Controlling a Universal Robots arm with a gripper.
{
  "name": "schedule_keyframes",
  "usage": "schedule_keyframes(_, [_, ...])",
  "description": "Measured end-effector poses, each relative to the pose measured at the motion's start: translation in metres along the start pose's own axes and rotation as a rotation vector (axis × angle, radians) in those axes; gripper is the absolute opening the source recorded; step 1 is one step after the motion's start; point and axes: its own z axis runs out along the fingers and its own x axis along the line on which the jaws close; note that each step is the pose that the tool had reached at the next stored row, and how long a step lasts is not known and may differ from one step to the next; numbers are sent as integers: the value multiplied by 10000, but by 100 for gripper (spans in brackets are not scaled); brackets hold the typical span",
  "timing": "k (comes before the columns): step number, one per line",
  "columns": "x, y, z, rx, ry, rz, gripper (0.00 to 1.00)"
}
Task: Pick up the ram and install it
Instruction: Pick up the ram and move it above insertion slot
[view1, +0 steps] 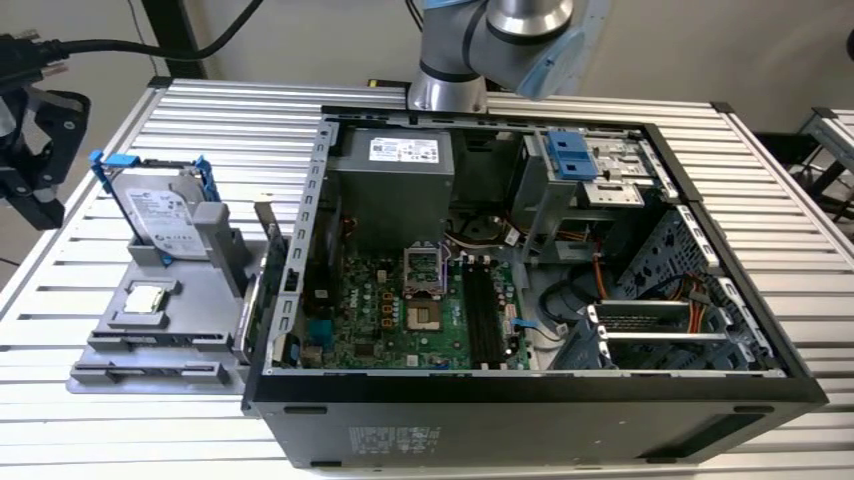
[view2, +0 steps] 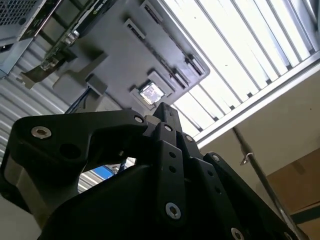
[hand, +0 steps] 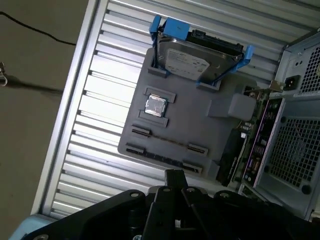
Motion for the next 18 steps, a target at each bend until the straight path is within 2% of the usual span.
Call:
schedule_keyframes(2, [0, 0, 0, -2, 8, -167, 0])
schedule_keyframes(7, [0, 0, 0, -3, 11, -227, 0])
schedule_keyframes(9, [0, 0, 0, -6, 19, -387, 0])
schedule_keyframes(18, [0, 0, 0, -29, 95, -1955, 0])
